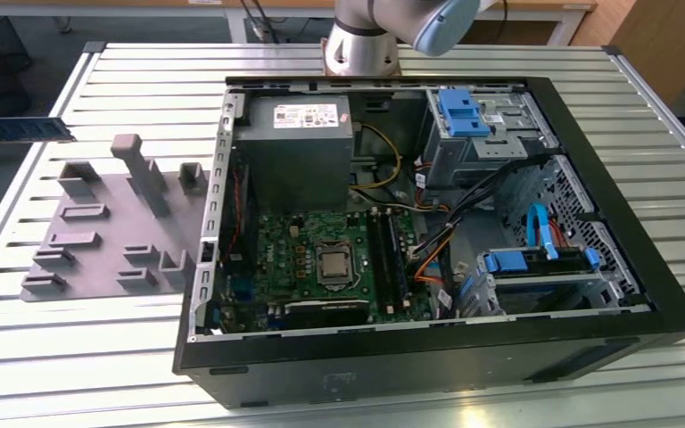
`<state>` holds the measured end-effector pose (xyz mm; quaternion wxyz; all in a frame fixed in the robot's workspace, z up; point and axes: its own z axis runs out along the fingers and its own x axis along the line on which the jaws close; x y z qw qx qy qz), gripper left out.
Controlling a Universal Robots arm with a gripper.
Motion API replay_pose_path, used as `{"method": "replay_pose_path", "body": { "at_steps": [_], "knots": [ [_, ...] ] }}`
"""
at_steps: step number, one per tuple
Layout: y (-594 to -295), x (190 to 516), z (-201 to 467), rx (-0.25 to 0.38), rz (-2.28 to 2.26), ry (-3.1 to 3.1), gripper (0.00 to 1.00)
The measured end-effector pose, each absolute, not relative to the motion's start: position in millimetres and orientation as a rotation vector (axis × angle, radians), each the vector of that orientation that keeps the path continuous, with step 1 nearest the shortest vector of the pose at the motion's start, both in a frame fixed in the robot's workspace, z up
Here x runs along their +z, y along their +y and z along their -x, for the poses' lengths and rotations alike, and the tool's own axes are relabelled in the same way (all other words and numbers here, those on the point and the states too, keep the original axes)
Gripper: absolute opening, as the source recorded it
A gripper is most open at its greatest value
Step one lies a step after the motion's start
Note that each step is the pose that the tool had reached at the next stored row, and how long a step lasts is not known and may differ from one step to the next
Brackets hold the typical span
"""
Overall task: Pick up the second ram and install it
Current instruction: 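Pick up the second ram and move it above second insertion slot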
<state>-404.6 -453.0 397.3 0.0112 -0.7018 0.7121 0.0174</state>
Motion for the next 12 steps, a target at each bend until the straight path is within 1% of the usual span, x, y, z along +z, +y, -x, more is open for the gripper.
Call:
{"method": "replay_pose_path", "body": {
  "at_steps": [12],
  "knots": [
    [-452.9, 397.5, 399.4, 0.054, 2.189, 2.221, 0.14]
  ]
}}
